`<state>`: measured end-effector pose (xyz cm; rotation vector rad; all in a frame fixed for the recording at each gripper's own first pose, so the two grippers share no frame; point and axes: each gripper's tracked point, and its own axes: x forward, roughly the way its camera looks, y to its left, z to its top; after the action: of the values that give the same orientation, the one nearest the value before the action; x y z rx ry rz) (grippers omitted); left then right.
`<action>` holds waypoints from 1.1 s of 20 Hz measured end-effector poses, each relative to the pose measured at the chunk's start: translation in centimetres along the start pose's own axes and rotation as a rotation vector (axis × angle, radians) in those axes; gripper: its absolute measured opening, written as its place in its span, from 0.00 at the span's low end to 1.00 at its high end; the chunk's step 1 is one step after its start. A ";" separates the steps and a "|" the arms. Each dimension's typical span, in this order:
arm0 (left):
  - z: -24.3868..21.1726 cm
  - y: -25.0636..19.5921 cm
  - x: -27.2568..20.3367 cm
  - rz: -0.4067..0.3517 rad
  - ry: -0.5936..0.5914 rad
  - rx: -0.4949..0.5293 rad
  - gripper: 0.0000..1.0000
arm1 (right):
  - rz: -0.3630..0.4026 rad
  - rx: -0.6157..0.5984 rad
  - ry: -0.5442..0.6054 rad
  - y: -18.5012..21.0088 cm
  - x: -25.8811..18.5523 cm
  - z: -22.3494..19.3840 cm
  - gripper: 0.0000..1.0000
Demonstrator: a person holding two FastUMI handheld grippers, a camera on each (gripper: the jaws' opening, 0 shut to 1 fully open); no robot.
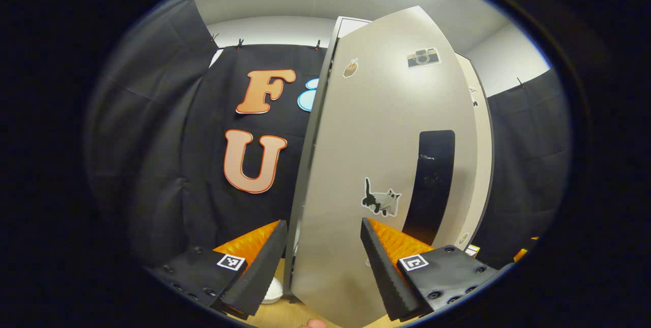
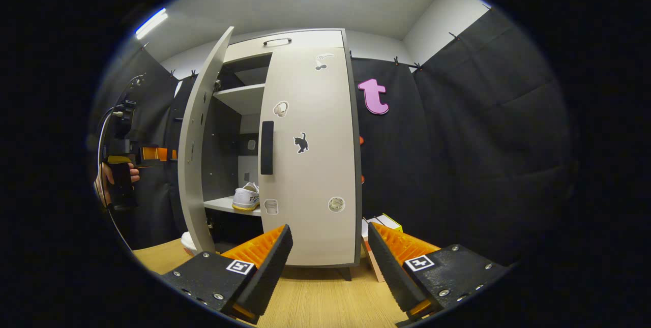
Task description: Grab one shoe with the right hand and put it into the shoe cabinet, grab the other shoe with the left hand and put it into the shoe cabinet; then close the right door with the right hand and the left door with the left hand.
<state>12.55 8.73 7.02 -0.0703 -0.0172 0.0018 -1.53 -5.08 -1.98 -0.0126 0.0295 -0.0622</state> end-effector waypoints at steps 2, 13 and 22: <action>-0.4 -1.8 0.4 -0.038 0.001 0.004 0.96 | -0.010 0.002 -0.001 -0.4 0.0 -0.1 0.92; -1.4 -7.6 5.6 -0.118 -0.001 0.028 0.95 | -0.060 0.027 0.004 -2.7 0.5 -0.3 0.92; -1.7 -9.4 9.0 -0.099 -0.015 0.113 0.95 | -0.072 0.040 0.003 -3.5 1.0 -0.1 0.92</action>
<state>21.55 -0.75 6.15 0.0436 -0.0355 -0.0958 -0.77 -8.60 -2.03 0.0269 0.0311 -0.1351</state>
